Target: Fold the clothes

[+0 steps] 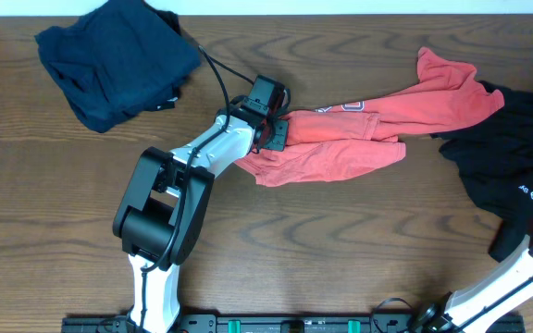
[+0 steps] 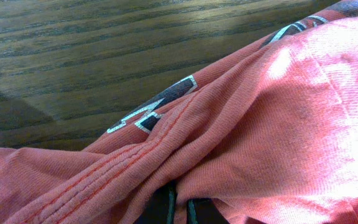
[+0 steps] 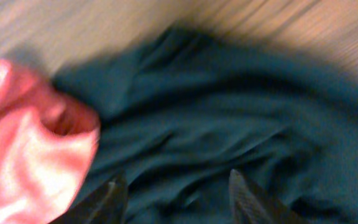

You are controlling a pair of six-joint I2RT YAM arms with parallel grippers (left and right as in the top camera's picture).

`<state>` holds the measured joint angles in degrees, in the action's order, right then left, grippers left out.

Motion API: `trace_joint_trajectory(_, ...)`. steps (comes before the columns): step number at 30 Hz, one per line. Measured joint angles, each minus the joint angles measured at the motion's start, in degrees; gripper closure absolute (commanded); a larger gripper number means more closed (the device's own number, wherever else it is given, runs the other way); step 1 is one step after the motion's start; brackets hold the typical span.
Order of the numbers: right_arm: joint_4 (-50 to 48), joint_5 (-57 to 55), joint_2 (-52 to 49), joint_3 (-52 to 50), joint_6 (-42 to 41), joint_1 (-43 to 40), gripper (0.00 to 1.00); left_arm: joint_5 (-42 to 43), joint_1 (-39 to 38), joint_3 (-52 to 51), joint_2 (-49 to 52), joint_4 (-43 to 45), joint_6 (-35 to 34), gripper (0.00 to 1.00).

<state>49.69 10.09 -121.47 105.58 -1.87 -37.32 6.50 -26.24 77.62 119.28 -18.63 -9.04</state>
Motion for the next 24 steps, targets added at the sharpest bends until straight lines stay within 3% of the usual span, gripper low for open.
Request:
trace_joint_trajectory(10, -1.6, 4.4, 0.0, -8.9, -1.7, 8.6, 0.72, 0.0, 0.0, 0.0, 0.0, -0.1, 0.0, 0.94)
trace_joint_trajectory(16, -9.2, 3.6, 0.0, -17.5, -3.0, 8.8, 0.94, 0.0, 0.0, 0.0, 0.0, -0.2, 0.0, 0.94)
trace_joint_trajectory(24, -20.9, 1.2, 0.0, -24.0, -4.2, 8.4, 0.96, 0.0, 0.0, 0.0, 0.0, -0.2, 0.0, 0.94)
